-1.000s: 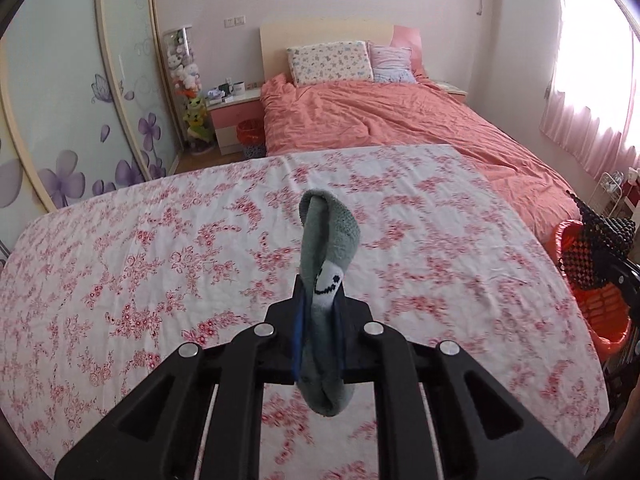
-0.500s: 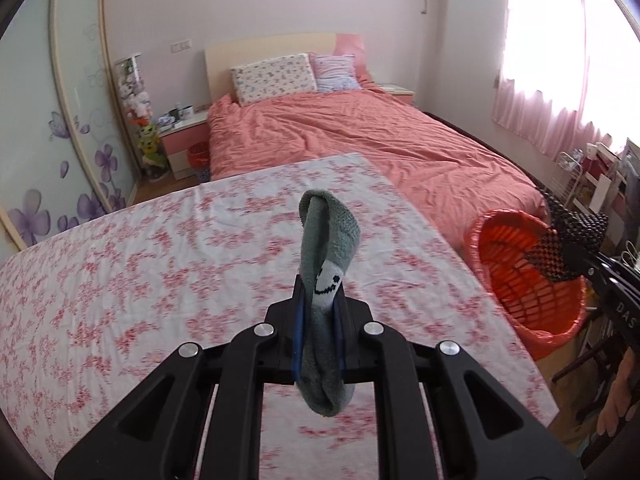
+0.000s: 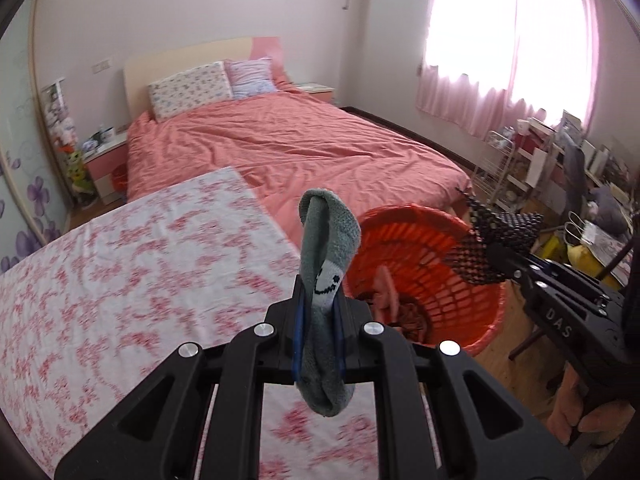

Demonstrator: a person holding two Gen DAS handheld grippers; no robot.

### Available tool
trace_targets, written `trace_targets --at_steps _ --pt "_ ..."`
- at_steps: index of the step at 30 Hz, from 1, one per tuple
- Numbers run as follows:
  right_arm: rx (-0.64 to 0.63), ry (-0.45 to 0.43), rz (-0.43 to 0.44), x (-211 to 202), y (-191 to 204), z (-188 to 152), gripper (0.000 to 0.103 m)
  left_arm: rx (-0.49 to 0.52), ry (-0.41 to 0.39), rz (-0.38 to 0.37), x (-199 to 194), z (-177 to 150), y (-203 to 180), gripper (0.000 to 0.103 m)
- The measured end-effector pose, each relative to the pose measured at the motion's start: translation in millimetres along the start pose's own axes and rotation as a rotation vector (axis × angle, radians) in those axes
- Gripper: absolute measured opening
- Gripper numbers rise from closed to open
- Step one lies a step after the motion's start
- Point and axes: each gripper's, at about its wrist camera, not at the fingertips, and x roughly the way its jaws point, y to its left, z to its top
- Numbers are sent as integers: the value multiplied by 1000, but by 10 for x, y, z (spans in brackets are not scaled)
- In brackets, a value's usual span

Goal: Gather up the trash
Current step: 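Open both tools over the orange basket to drop the sock and pad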

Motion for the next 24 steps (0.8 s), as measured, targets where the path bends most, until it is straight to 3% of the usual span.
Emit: trace_targets --at_steps 7,9,10,11,13,18,24 --pt "42 10 -6 180 -370 100 13 61 26 -100 381 112 -471 13" --pt "58 21 -8 298 -470 133 20 67 40 -103 542 123 -560 18" --pt "66 24 -13 367 -524 141 22 65 50 -102 615 127 -582 32" --pt "72 34 -14 436 -568 142 25 62 56 -97 666 135 -587 48" --pt "84 53 -22 565 -646 141 35 45 71 -92 793 141 -580 57" --pt "121 75 -31 702 -775 56 41 7 122 -53 912 92 -447 58" --pt "100 29 -32 474 -669 59 54 4 60 44 546 -32 -212 68"
